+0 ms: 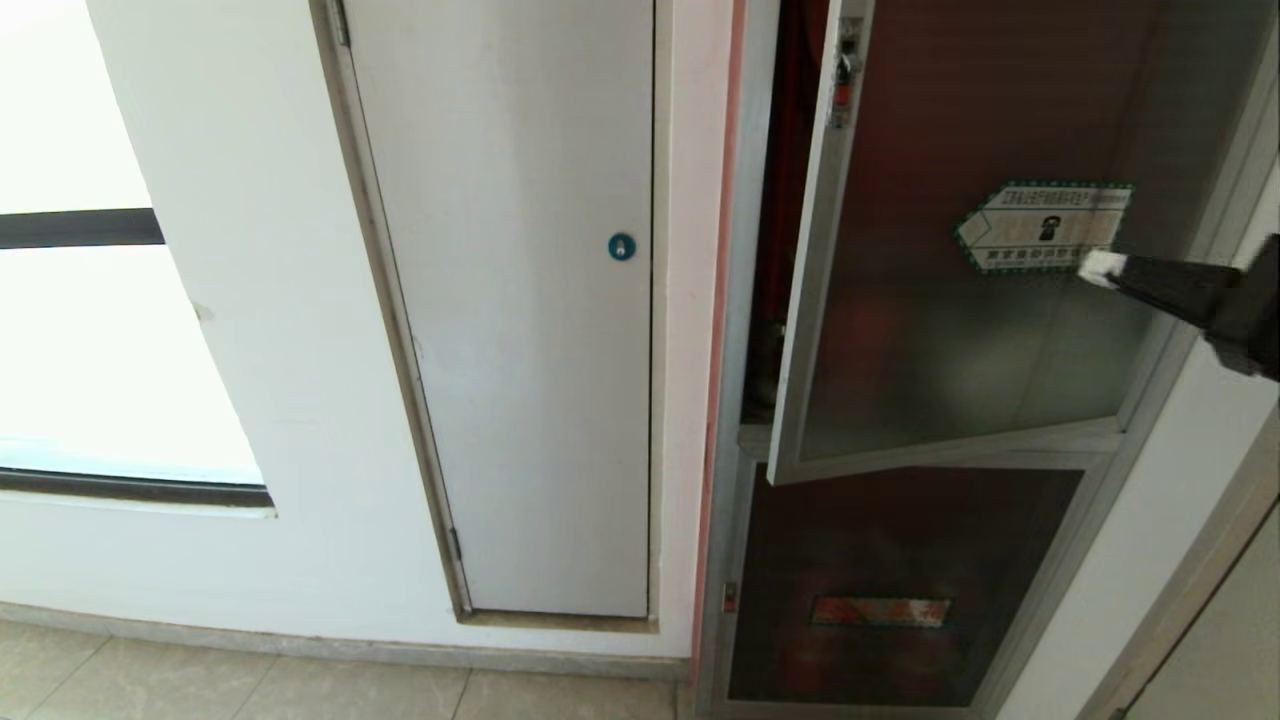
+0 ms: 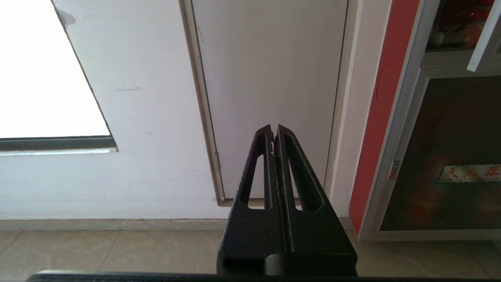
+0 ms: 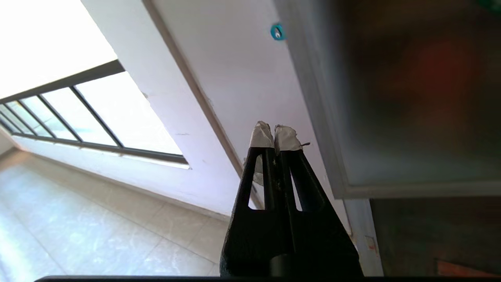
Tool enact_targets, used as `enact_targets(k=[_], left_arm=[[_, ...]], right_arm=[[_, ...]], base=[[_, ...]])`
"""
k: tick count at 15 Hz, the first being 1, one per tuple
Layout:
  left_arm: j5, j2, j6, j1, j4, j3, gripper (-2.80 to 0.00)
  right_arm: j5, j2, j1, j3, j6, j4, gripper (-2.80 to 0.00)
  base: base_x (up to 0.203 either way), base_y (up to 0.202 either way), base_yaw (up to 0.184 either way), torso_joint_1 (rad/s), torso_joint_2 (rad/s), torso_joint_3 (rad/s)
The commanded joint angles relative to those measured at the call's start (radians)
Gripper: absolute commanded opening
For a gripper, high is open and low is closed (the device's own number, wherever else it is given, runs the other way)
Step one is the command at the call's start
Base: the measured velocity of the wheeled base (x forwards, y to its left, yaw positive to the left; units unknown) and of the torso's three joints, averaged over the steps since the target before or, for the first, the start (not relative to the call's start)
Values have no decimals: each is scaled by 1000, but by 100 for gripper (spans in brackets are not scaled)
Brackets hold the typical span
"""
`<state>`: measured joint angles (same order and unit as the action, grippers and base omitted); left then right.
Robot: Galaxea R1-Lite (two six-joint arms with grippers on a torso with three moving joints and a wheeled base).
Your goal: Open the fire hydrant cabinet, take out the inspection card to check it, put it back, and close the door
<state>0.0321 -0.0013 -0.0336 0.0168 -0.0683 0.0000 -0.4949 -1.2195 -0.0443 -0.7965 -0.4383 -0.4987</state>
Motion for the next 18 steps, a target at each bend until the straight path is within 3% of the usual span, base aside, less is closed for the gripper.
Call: enact_targets(k=[1,6,9,11,14,16,18], left_arm=[[0,1,0,0,-1,28,-280],[0,1,0,0,-1,28,-280],[0,1,0,0,-1,28,-280],[0,1,0,0,-1,28,-280],[0,1,0,0,-1,28,-280],[0,1,0,0,-1,28,-280],[0,1,0,0,-1,28,-280]], right_arm=[[6,386,4,119,12,73,-280],[17,814,7,173,95,455,-280],[19,965,8,261,241,586,-280],[49,997,11,361,345,601,-280],[195,1011,14,514,369,518,-280],[226,1028,19,628,389,399,-280],[240,1089,30,694,483,368,-280]], base=[[0,0,0,0,0,0],[0,0,0,0,0,0],[0,0,0,0,0,0],[0,0,0,0,0,0],[0,0,0,0,0,0],[0,0,0,0,0,0],[0,0,0,0,0,0]])
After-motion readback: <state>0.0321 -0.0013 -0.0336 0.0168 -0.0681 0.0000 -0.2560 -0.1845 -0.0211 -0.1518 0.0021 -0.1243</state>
